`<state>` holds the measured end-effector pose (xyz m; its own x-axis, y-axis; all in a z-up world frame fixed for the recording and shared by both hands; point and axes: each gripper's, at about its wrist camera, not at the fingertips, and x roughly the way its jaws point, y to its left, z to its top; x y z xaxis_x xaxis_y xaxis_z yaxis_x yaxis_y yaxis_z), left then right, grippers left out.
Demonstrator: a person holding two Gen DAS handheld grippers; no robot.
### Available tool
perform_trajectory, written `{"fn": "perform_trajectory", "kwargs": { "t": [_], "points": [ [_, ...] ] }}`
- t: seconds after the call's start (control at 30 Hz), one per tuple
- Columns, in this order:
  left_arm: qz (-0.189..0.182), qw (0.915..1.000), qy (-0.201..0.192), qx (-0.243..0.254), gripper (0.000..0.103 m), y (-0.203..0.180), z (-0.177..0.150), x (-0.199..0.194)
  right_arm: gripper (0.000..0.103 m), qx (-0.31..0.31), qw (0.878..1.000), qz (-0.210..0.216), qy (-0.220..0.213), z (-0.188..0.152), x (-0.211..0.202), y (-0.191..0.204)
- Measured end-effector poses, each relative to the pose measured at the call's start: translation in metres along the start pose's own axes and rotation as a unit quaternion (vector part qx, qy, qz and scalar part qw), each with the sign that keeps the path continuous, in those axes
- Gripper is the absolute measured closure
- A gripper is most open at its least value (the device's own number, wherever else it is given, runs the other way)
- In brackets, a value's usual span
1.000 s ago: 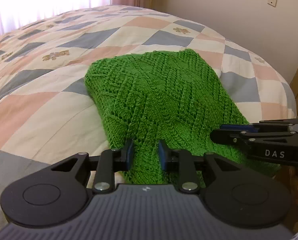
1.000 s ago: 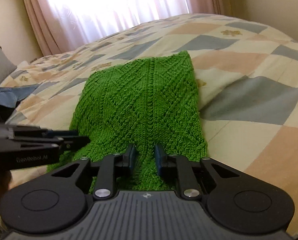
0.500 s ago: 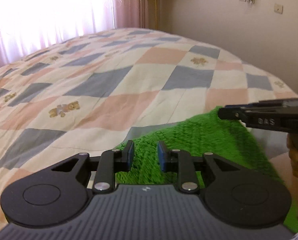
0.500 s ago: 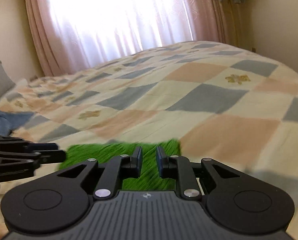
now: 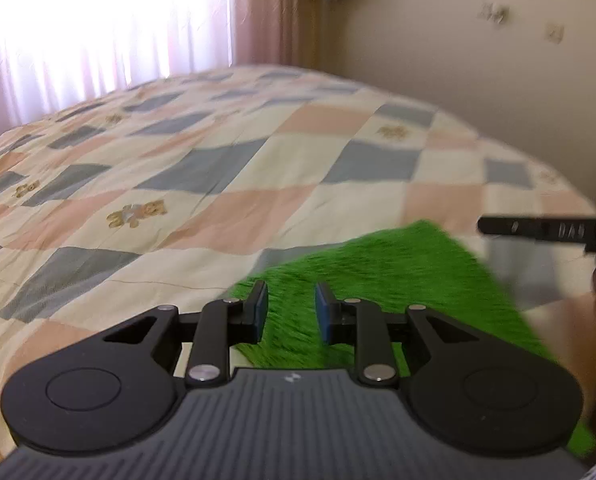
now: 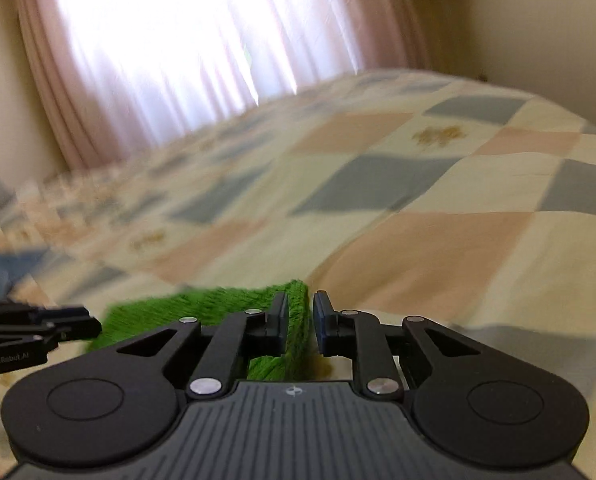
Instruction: Fold clothes
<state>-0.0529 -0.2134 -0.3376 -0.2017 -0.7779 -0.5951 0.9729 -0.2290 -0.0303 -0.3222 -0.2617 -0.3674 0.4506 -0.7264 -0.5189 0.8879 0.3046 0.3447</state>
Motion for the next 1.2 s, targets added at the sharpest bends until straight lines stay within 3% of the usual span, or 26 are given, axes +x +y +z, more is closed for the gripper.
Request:
{"fn": "perform_trajectory", "kwargs": {
  "t": [0.1,0.17,0.27,0.4,0.53,0.63,0.7,0.83,0.97,1.03,1.1,1.2],
  "points": [
    [-0.024,0.9997,0.000,-0.002,0.081,-0.013,-0.010,-0.017,0.084,0.005,1.000,0.018,-0.014,-0.016,-0.031,0.008],
    [-0.011,0.9996,0.025,-0.002,0.080,-0.021,-0.019,-0.012,0.084,0.007,1.000,0.015,0.012,-0.034,-0.032,0.011],
    [0.009,0.9980,0.062,-0.003,0.080,-0.032,-0.034,-0.004,0.080,0.018,0.997,-0.028,0.068,-0.058,-0.016,0.011],
    [0.001,0.9984,0.045,-0.035,0.080,-0.033,-0.035,-0.034,0.080,0.029,0.998,-0.024,0.043,-0.056,-0.041,0.022],
    [-0.019,0.9989,0.022,-0.037,0.080,-0.046,-0.043,-0.074,0.080,0.036,0.999,-0.007,0.009,-0.058,-0.083,0.038],
    [-0.033,0.9983,0.035,-0.031,0.080,-0.061,-0.063,-0.088,0.080,0.033,0.999,0.004,0.012,-0.078,-0.108,0.053],
    [-0.036,0.9963,0.068,-0.038,0.079,-0.067,-0.080,-0.080,0.080,0.031,0.999,-0.002,0.028,-0.094,-0.114,0.058],
    [-0.012,0.9940,0.098,-0.047,0.078,-0.071,-0.094,-0.071,0.083,0.041,0.997,-0.024,0.068,-0.125,-0.100,0.054],
    [0.004,0.9944,0.091,-0.053,0.076,-0.074,-0.087,-0.092,0.081,0.049,0.996,-0.027,0.076,-0.117,-0.110,0.058],
    [0.011,0.9945,0.087,-0.056,0.069,-0.075,-0.084,-0.102,0.079,0.050,0.997,-0.020,0.064,-0.115,-0.124,0.066],
    [0.018,0.9948,0.083,-0.057,0.065,-0.079,-0.088,-0.115,0.070,0.051,0.997,-0.011,0.051,-0.115,-0.139,0.074],
    [0.028,0.9946,0.082,-0.056,0.059,-0.085,-0.093,-0.131,0.068,0.054,0.997,-0.006,0.048,-0.120,-0.152,0.083]
  ]
}}
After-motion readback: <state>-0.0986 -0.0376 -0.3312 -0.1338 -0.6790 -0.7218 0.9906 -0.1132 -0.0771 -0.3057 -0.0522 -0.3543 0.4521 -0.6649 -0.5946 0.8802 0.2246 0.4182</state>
